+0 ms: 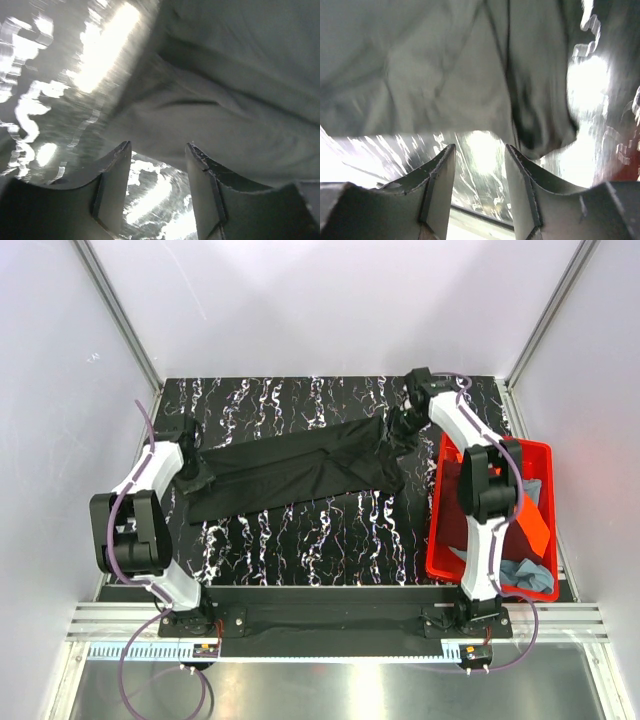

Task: Fold and stack the t-shirts
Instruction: Fold the tshirt

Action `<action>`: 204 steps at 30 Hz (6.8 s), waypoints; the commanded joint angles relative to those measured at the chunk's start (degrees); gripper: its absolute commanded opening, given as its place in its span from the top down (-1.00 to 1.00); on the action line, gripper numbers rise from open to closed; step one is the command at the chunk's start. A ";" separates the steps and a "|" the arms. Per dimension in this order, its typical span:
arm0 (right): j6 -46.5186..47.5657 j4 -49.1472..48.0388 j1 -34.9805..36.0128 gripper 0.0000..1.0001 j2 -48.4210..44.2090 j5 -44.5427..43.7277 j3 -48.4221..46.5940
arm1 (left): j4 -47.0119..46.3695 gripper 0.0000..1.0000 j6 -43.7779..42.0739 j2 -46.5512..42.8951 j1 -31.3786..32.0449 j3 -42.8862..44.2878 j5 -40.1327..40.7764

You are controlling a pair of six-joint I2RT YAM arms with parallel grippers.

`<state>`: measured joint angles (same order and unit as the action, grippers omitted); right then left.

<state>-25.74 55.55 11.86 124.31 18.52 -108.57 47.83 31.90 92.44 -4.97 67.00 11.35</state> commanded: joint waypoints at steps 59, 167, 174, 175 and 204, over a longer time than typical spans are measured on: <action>12.21 4.92 1.68 0.08 -2.48 -19.33 -0.69 | 2.35 -0.10 -1.84 11.45 -0.13 3.40 3.41; 1.83 -11.28 0.27 0.06 0.15 -36.29 -1.98 | -8.63 -0.46 -8.69 -6.15 0.67 -4.26 -17.59; 1.92 -3.69 5.62 -0.01 -5.90 -26.81 -3.50 | -4.24 -0.58 -14.84 6.77 4.61 11.90 -12.42; 1.57 -3.87 6.15 -0.01 -6.97 -25.05 -2.44 | -3.28 -0.58 -15.28 8.52 4.71 13.66 -12.15; -16.19 -21.71 4.14 -0.08 4.62 -6.05 2.40 | -5.56 -0.45 -11.68 -4.55 12.79 -1.18 -18.65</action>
<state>-40.25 36.84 16.32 128.73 9.78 -104.25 43.18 19.94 90.13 8.08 65.49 -5.80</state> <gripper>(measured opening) 0.550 0.728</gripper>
